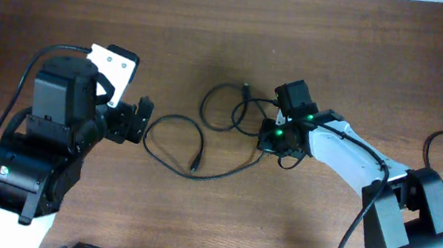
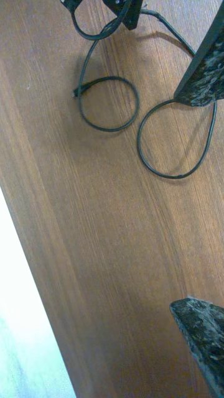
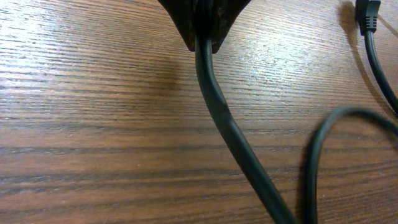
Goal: Untangle cables
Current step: 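Drag the cable with the right gripper up toward the top right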
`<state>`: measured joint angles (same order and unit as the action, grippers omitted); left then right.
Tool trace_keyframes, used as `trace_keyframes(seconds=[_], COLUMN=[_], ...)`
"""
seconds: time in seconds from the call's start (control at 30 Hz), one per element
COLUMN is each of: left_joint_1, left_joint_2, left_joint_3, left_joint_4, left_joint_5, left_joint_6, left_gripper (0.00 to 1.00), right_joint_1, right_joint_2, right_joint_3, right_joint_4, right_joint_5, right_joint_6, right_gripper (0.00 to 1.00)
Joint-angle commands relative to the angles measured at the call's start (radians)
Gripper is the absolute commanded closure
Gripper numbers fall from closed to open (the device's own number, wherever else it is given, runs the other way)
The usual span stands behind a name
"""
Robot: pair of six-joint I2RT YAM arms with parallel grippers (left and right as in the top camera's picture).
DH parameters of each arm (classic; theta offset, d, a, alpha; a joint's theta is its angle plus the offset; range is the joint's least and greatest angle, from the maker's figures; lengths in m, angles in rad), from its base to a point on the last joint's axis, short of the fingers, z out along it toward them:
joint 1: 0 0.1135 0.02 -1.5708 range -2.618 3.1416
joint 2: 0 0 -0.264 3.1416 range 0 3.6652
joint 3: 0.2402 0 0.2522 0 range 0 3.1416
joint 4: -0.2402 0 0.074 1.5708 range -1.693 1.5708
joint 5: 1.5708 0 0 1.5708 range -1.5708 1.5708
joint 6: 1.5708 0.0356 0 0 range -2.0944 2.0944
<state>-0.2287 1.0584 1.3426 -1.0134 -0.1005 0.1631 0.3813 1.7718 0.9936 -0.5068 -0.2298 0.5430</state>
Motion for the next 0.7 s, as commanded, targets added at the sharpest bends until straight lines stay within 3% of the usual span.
trace_keyframes(seconds=[0.0, 0.23, 0.33, 0.67], left_joint_1=[0.001, 0.001, 0.001, 0.001], left_joint_2=[-0.004, -0.004, -0.004, -0.004], left_joint_3=[0.006, 0.006, 0.006, 0.006], left_joint_4=[0.001, 0.001, 0.001, 0.001], left_joint_5=[0.007, 0.007, 0.007, 0.007], left_joint_6=[-0.013, -0.013, -0.013, -0.013], left_gripper=[0.01, 0.01, 0.01, 0.01], right_joint_1=[0.006, -0.05, -0.175, -0.639], right_joint_2=[-0.002, -0.062, -0.112, -0.203], right_joint_3=[-0.003, 0.144, 0.249, 0.398], right_joint_4=[0.003, -0.021, -0.02, 0.086], right_joint_5=[0.005, 0.005, 0.005, 0.005], right_joint_6=[-0.007, -0.075, -0.144, -0.145], right_gripper=[0.96, 0.96, 0.96, 0.96])
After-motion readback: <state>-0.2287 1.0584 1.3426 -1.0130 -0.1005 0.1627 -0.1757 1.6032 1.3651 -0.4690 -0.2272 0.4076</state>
